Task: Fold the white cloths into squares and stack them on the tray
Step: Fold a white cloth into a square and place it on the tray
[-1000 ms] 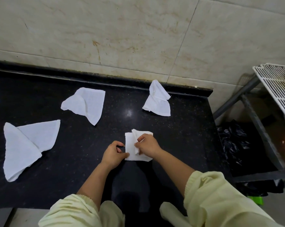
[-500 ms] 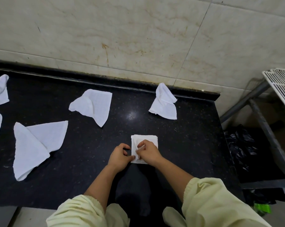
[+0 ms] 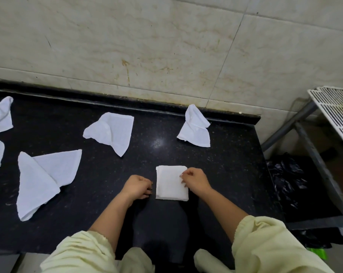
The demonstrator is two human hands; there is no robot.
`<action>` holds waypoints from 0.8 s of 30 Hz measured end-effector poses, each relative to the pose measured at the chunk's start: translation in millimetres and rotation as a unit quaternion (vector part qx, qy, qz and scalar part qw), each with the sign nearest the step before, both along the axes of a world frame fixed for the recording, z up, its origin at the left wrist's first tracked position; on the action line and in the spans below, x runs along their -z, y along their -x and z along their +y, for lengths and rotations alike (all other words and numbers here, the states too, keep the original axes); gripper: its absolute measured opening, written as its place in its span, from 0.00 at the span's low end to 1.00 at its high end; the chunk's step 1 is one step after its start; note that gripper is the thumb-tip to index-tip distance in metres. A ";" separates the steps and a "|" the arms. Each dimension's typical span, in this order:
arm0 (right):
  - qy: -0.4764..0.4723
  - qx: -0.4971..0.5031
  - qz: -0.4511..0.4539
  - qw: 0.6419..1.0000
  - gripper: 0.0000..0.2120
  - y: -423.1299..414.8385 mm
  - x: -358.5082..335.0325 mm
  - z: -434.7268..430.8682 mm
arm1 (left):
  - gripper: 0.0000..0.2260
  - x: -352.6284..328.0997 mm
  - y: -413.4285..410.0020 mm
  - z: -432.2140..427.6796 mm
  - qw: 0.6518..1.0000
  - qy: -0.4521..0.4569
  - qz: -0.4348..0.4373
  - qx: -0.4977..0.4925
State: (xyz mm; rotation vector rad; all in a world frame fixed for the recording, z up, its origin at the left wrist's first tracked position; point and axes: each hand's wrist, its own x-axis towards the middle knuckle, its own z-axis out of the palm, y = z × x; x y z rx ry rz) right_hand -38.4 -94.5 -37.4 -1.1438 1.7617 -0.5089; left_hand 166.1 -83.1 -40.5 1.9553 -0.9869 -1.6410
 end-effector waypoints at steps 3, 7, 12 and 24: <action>-0.018 0.048 0.012 0.999 0.07 16.1 3.4 5.2 | 0.09 3.4 8.8 -0.8 0.996 0.026 -0.036 -0.072; -0.030 0.086 0.000 0.996 0.04 15.7 6.1 12.5 | 0.10 2.3 20.5 -2.0 0.993 0.028 -0.032 -0.111; -0.057 0.101 -0.026 0.993 0.05 9.0 10.5 19.4 | 0.11 3.7 30.6 -3.4 0.999 -0.016 -0.018 -0.044; -0.125 0.222 -0.322 0.912 0.15 20.1 -20.6 20.7 | 0.03 -21.0 39.5 -4.6 0.987 -0.049 0.149 -0.041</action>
